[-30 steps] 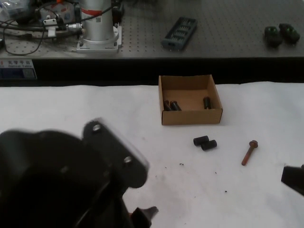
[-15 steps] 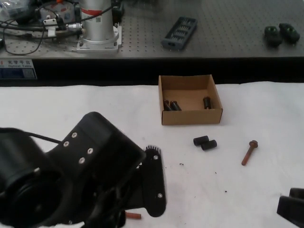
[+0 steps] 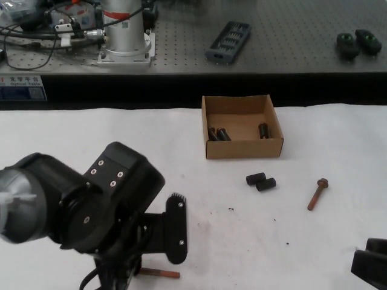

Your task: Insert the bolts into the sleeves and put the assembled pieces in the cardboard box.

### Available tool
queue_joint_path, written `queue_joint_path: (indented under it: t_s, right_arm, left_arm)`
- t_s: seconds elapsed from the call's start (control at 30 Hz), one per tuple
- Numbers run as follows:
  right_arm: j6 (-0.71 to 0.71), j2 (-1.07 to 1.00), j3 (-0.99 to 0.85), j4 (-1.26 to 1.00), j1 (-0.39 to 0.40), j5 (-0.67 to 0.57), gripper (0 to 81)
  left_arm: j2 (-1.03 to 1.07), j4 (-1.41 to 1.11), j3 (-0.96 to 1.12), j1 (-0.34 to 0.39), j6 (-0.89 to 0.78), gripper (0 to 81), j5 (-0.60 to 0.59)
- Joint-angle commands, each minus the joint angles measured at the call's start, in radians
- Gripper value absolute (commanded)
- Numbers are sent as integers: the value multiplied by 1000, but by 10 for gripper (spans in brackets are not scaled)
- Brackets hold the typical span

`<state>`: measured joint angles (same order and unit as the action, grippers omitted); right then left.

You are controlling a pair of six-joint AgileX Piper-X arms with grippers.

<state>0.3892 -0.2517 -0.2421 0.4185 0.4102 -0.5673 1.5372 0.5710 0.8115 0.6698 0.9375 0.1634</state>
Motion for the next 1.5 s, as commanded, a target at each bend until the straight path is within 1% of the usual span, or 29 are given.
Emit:
queue_joint_path:
  t_s: [0.0, 0.2, 0.33, 0.7, 0.93, 1.23, 1.27, 1.33, 1.37, 1.43, 1.47]
  right_arm:
    - [-8, 11, -2, -14, 0, -12, 389]
    - [-8, 11, -2, -14, 0, -11, 389]
    - [-8, 11, -2, -14, 0, -11, 389]
    - [-8, 11, -2, -14, 0, -11, 389]
    - [-8, 11, -2, -14, 0, -11, 389]
    - [-8, 11, -2, -9, 0, -35, 389]
    - [-8, 11, -2, -7, 0, -35, 389]
    - [-8, 11, -2, -7, 0, -35, 389]
    - [-8, 11, -2, -7, 0, -35, 389]
    - [-8, 11, -2, -7, 0, -35, 389]
    - [-8, 11, -2, -7, 0, -35, 389]
  left_arm:
    - [6, 36, 47, -3, -32, 265, -56]
    - [11, 124, 104, -3, -41, 265, -72]
    - [24, 133, 105, -3, -41, 265, -109]
    - [122, 134, 105, -3, -56, 265, -111]
    - [121, 123, 105, -3, -86, 265, -204]
    - [183, 115, 106, -3, -109, 265, -202]
    - [191, 115, 106, -3, -113, 258, -202]
    - [202, 118, 106, -3, -116, 212, -194]
    - [205, 119, 106, -3, -116, 164, -189]
    - [206, 118, 106, -3, -126, 43, -163]
    - [206, 121, 106, -3, -126, 4, -163]
